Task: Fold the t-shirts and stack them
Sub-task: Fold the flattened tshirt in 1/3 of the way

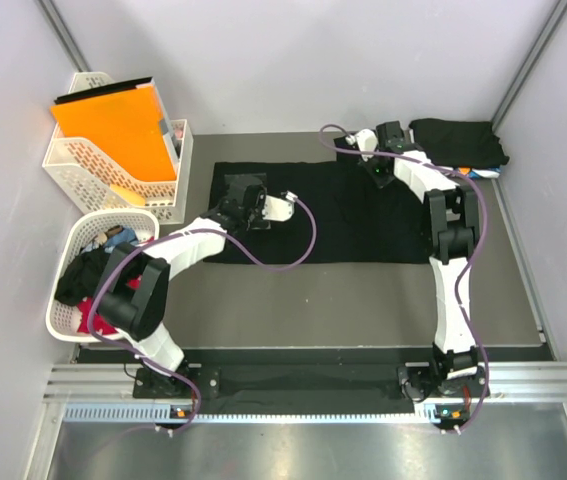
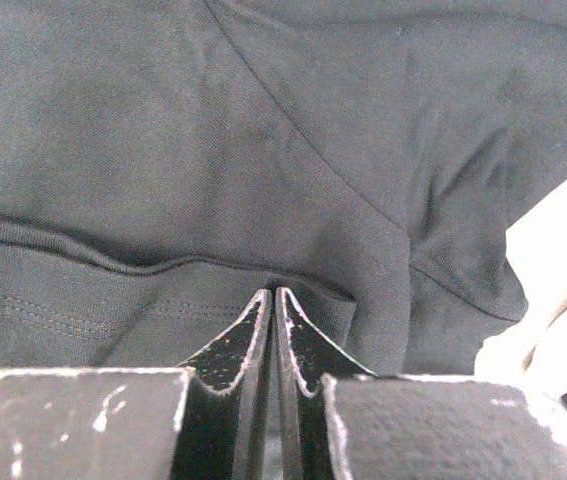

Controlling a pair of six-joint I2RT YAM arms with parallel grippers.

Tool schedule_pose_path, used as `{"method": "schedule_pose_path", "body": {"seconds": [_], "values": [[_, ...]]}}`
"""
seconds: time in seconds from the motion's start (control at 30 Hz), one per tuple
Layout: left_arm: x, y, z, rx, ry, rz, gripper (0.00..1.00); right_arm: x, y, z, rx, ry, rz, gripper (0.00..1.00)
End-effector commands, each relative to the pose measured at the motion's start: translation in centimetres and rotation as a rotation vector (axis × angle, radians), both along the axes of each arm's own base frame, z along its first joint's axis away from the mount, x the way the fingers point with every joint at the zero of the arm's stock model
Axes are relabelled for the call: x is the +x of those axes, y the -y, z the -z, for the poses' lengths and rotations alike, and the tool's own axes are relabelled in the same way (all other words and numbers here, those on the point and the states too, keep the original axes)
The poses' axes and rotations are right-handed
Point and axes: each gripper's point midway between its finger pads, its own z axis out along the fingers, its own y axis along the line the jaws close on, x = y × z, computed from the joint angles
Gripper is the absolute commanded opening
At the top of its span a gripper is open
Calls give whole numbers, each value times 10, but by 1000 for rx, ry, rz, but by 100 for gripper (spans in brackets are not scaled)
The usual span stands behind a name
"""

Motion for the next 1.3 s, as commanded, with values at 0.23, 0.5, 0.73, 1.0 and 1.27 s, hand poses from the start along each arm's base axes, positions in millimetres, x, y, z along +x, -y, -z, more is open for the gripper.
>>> {"method": "schedule_pose_path", "body": {"seconds": [0.23, 0.5, 0.73, 1.0, 1.27], "values": [[6, 7, -24, -27, 66, 3, 99, 6, -26, 5, 9, 19, -127, 5], [2, 10, -29, -30, 70, 12, 99, 5, -36, 1, 12, 33, -168, 5], [0, 12, -33, -41, 80, 11, 99, 9, -29, -36, 20, 131, -99, 17], [7, 26, -37, -159, 80, -15, 99, -3, -1, -117, 53, 266, 18, 44], [43, 98, -45, -349, -3, 58, 99, -65, 30, -113, 117, 110, 37, 8]]}}
